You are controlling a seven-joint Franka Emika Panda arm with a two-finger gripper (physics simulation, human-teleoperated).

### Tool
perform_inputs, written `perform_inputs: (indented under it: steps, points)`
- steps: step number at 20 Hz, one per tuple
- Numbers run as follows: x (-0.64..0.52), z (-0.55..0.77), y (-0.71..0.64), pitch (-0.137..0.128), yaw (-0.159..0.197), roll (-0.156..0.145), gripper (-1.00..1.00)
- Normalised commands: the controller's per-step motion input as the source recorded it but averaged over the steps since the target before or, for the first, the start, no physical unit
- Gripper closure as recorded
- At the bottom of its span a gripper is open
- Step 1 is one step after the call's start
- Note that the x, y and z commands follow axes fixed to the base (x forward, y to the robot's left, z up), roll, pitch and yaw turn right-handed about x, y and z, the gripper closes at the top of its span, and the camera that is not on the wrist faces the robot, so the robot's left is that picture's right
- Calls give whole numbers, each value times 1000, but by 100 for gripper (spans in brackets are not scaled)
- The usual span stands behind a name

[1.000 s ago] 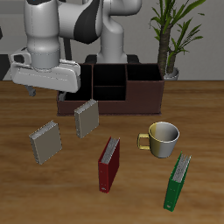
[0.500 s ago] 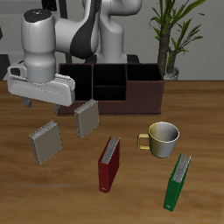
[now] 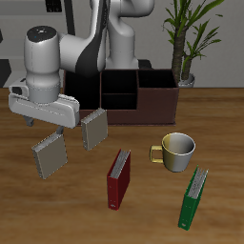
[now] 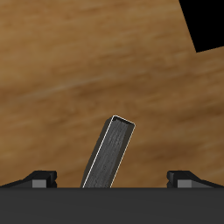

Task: Place the right yellow book into the back desk caddy's back compartment

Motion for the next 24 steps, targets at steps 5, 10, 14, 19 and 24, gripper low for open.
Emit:
perform_inputs:
  steps: [5, 10, 14, 19, 24]
  points:
    - [2, -329, -26, -13, -42, -27, -100]
    - [14, -305, -37, 26, -43, -15, -100]
    - [48, -369, -65, 50, -34, -17, -100]
    - [39, -200, 24, 19, -16, -1, -100]
    - [48, -116, 3, 10, -4, -4, 100]
